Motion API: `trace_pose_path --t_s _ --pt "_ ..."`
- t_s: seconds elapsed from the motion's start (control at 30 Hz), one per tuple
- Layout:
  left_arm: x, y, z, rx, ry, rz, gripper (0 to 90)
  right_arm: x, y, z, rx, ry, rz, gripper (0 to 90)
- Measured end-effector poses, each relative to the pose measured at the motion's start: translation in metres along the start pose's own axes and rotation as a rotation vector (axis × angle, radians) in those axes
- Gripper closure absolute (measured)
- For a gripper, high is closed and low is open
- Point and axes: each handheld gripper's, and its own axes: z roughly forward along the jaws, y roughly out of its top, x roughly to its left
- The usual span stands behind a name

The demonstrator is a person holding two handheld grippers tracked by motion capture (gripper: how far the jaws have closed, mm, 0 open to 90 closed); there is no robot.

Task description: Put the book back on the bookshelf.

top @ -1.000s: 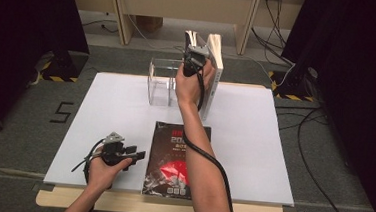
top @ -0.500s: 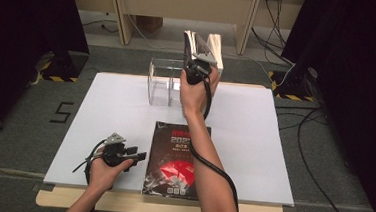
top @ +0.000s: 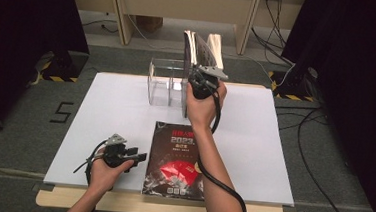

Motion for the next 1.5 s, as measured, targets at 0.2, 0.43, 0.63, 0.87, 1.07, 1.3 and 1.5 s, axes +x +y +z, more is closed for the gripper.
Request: trace_pose_path --t_s 0.2,0.43,0.63,0.87,1.07,1.3,1.5 --pt "-0.001 0.0 0.0 0.002 -0.001 0.001 48.4 -0.005 -0.005 0.002 0.031 0.01 0.006 80.9" --pt "0.0 0.0 0.0 0.001 -0.002 0.0 48.4 -0.003 -0.004 0.006 0.041 0.012 0.002 82.8" --pt "0.0 0.0 0.0 -0.002 0.001 -0.001 48.4 -0.003 -0.003 0.007 0.036 0.008 0.006 81.5" --pt "0.0 0.0 0.001 0.002 0.0 0.001 48.3 -0.005 -0.008 0.002 0.043 0.013 -0.006 76.2" --pt "-0.001 0.0 0.004 0.006 0.0 -0.002 48.1 -0.014 -0.015 -0.007 0.07 0.023 0.008 74.7" --pt "-0.002 -0.001 0.005 0.008 -0.002 0.0 48.4 -0.026 -0.029 -0.016 0.117 0.016 0.025 72.1" --pt "-0.003 0.0 0.006 0.006 -0.012 -0.005 49.6 -0.036 -0.038 -0.024 0.16 0.02 0.031 71.2"
